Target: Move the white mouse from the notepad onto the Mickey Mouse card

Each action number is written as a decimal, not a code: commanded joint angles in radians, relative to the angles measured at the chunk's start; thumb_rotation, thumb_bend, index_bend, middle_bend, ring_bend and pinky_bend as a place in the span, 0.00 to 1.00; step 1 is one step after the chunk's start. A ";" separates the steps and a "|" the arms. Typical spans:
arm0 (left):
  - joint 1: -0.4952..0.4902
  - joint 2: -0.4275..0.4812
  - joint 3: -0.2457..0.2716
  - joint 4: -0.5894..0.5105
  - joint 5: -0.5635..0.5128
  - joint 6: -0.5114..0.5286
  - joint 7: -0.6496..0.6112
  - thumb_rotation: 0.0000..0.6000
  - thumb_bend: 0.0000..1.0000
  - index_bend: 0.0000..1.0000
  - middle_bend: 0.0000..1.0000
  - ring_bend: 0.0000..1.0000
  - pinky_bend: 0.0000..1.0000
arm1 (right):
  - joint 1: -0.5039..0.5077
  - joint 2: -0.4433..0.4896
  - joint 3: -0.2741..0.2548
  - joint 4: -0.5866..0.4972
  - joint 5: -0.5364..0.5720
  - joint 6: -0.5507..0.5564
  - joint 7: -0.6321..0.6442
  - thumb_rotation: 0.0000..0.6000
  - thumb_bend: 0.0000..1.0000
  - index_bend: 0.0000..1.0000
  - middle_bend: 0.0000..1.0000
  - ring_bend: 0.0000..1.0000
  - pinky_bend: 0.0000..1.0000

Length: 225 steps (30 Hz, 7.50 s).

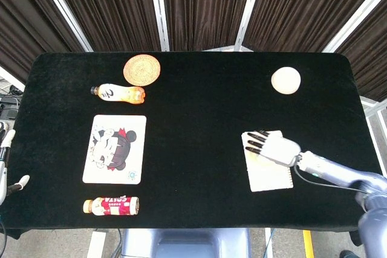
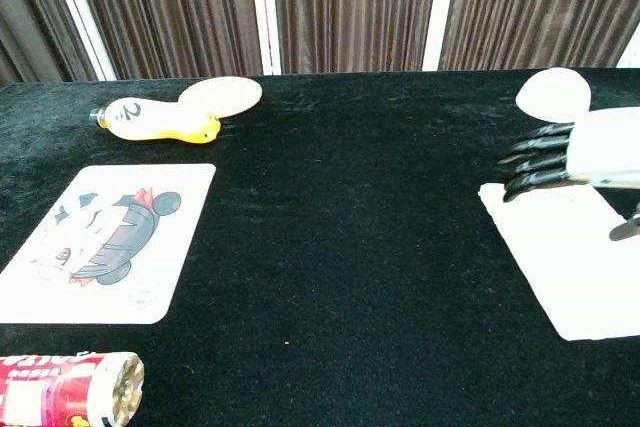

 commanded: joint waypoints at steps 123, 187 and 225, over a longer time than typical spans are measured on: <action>-0.826 -0.338 -0.015 0.326 0.409 -0.863 -0.070 1.00 0.05 0.18 0.07 0.08 0.13 | -0.486 0.483 0.125 -1.344 0.857 0.259 -0.629 1.00 0.00 0.02 0.00 0.00 0.00; -0.817 -0.338 0.568 1.262 0.908 -0.046 -0.506 1.00 0.07 0.67 0.50 0.47 0.46 | -0.572 0.446 0.272 -1.326 0.804 0.133 -0.741 1.00 0.00 0.02 0.00 0.00 0.00; -0.829 -0.485 0.608 1.543 0.830 -0.031 -0.540 1.00 0.06 0.00 0.00 0.00 0.00 | -0.583 0.440 0.305 -1.317 0.822 0.107 -0.753 1.00 0.00 0.02 0.00 0.00 0.00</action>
